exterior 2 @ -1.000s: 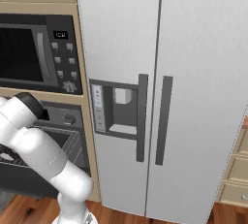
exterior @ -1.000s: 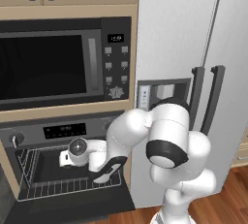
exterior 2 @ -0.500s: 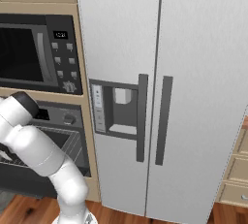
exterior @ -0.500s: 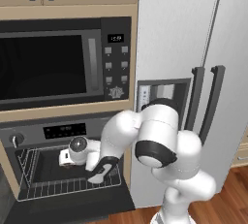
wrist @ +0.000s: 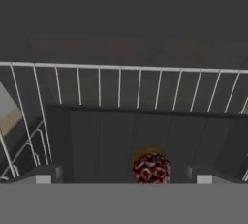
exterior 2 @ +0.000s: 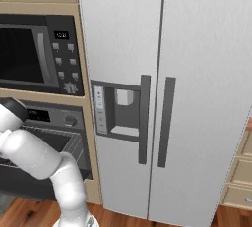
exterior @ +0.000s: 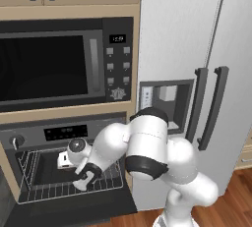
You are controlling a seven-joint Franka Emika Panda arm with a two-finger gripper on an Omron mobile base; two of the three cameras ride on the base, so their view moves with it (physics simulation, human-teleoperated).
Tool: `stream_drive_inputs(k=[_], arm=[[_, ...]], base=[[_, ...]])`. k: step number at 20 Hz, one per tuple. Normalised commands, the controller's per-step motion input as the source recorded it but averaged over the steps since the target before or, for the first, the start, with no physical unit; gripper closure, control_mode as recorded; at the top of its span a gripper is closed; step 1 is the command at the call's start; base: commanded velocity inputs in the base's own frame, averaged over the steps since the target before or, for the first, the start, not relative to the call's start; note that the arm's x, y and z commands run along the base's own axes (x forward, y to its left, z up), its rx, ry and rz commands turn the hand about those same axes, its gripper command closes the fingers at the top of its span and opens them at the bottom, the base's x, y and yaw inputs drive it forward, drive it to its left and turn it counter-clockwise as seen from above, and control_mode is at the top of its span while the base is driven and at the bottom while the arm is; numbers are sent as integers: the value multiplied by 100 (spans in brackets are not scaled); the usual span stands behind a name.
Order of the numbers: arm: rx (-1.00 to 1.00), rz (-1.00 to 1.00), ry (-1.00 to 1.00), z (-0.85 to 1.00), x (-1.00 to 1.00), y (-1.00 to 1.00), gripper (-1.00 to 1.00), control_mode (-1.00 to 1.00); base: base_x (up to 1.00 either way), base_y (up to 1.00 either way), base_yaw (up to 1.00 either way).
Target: Take the baked cake out of the oven and place it on the plate for cooling. Then close the oven door.
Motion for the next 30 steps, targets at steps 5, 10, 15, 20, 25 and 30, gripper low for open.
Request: stream_drive_inputs(k=[5,10,15,20,25,30], arm=[[0,0,-6,-26,-4,21,-100,-100],[0,0,-10,-12,3,14,-100,-100],[0,0,-5,-1,9,14,-100,-100],[0,0,-7,0,18,12,-100,-100],[0,0,-3,-7,16,13,-100,-100],[0,0,0,-8,21,17,-100,-100]], base=[[0,0,0],[0,0,0],[0,0,0],[0,0,0],[0,0,0],[0,0,0]])
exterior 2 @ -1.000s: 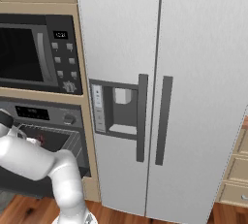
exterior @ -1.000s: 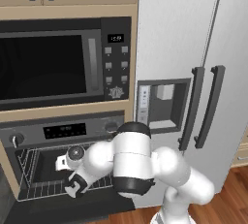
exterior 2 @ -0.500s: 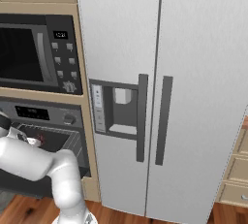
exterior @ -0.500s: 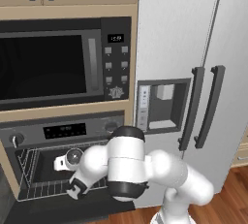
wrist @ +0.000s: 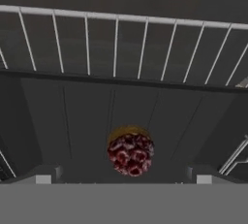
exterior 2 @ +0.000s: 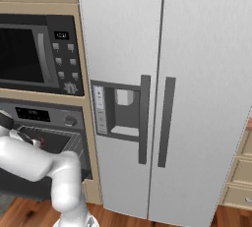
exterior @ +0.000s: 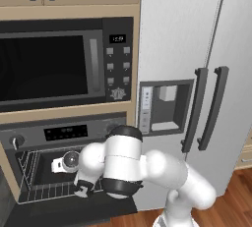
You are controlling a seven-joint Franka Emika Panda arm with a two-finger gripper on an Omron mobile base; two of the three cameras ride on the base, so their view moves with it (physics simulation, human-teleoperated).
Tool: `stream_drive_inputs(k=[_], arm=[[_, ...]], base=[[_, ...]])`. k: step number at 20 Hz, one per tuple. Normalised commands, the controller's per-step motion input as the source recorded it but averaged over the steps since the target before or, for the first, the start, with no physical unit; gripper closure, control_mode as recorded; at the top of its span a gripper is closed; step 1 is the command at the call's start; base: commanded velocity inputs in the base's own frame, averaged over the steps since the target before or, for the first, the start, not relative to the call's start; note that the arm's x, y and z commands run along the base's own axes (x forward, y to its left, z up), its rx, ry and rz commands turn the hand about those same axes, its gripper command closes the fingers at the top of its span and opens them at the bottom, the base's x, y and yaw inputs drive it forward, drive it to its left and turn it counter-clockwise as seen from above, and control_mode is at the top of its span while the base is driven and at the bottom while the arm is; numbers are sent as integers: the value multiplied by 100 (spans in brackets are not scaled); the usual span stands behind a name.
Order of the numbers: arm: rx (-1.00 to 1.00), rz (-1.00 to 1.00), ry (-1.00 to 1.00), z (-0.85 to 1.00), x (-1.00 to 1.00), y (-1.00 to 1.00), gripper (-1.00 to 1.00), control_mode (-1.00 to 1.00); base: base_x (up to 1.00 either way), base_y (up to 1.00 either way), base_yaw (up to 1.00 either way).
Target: Take the baked cake out of the oven and place it on the plate for cooling. Then close the oven door.
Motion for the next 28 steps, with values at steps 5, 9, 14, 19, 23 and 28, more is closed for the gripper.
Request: stream_drive_inputs(k=[5,9,14,19,23,28], arm=[[0,0,0,-16,20,5,-100,-100],[0,0,0,-20,14,0,-100,-100],[0,0,0,-18,22,0,-100,-100],[0,0,0,-20,20,0,-100,-100],[0,0,0,-17,15,3,-100,-100],[0,0,0,-18,9,9,-100,-100]], base=[[0,0,0],[0,0,0],[0,0,0],[0,0,0],[0,0,0],[0,0,0]])
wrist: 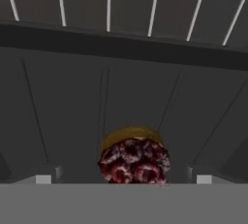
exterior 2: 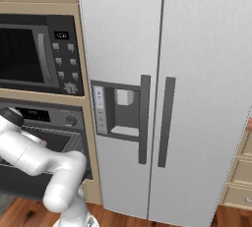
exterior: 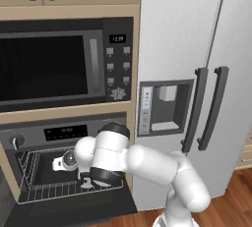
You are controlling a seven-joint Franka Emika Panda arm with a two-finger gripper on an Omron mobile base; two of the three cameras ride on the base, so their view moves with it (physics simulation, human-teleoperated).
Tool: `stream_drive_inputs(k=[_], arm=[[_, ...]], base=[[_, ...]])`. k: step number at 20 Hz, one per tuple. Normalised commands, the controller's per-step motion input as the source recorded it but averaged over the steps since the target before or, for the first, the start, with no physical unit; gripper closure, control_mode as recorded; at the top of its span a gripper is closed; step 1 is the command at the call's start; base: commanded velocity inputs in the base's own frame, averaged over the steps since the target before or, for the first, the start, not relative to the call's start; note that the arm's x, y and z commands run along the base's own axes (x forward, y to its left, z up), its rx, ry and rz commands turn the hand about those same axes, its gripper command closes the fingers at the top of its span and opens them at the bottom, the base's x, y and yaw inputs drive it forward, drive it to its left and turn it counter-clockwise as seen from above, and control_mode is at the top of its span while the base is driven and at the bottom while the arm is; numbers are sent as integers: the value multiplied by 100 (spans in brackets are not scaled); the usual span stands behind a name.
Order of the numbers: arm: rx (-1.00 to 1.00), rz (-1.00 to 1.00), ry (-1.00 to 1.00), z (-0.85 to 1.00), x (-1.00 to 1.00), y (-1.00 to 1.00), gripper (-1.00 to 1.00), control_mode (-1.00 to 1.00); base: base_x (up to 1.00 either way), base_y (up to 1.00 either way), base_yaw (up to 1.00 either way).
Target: Take the baked cake out of the oven and place it on the plate for cooling. Then close the oven door.
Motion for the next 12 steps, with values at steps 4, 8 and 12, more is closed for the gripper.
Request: stream_drive_inputs(k=[4,8,12], arm=[[0,0,0,-19,9,7,-100,-100],[0,0,0,-18,9,5,-100,-100],[0,0,0,-16,10,6,-100,-100]], base=[[0,0,0],[0,0,0],[0,0,0]])
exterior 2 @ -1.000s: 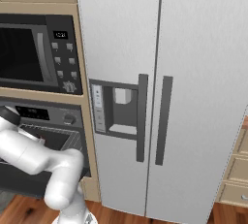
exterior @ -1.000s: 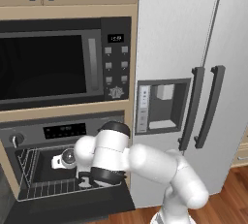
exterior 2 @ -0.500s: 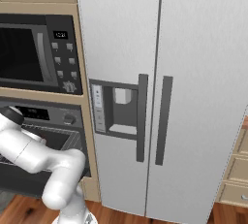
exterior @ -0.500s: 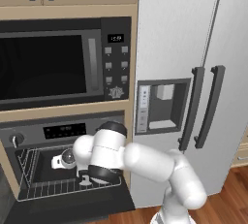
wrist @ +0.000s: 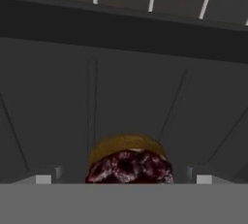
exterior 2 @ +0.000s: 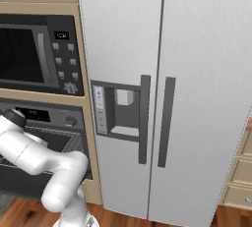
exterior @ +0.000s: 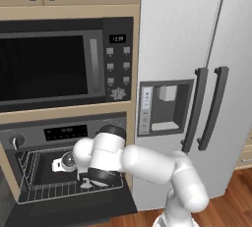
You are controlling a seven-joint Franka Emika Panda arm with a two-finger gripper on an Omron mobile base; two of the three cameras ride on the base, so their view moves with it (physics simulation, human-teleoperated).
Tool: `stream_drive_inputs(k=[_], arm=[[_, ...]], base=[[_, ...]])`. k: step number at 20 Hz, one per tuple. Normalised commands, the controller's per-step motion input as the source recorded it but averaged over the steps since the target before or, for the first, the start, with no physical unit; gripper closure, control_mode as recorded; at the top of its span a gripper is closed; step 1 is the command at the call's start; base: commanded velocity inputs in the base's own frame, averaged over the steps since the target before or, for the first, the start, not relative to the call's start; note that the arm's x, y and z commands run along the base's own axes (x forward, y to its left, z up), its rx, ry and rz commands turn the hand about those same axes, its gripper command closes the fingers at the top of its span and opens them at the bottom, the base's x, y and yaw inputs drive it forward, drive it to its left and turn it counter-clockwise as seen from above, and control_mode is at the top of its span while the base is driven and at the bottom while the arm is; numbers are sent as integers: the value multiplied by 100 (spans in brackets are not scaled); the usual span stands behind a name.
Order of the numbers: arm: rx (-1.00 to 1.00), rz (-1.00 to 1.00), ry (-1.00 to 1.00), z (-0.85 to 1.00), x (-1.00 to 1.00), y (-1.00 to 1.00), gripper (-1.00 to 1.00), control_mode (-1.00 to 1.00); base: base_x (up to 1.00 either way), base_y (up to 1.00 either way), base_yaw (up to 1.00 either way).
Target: Take the baked cake out of the oven and place it on the plate for cooling. Then close the oven door.
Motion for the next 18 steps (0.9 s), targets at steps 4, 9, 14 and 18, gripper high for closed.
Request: stream_drive_inputs(k=[4,9,14,18], arm=[[0,0,0,-11,15,6,-100,-100],[0,0,0,-8,18,3,-100,-100],[0,0,0,-14,19,7,-100,-100],[0,0,0,-14,21,10,-100,-100]], base=[[0,0,0],[0,0,0],[0,0,0],[0,0,0]])
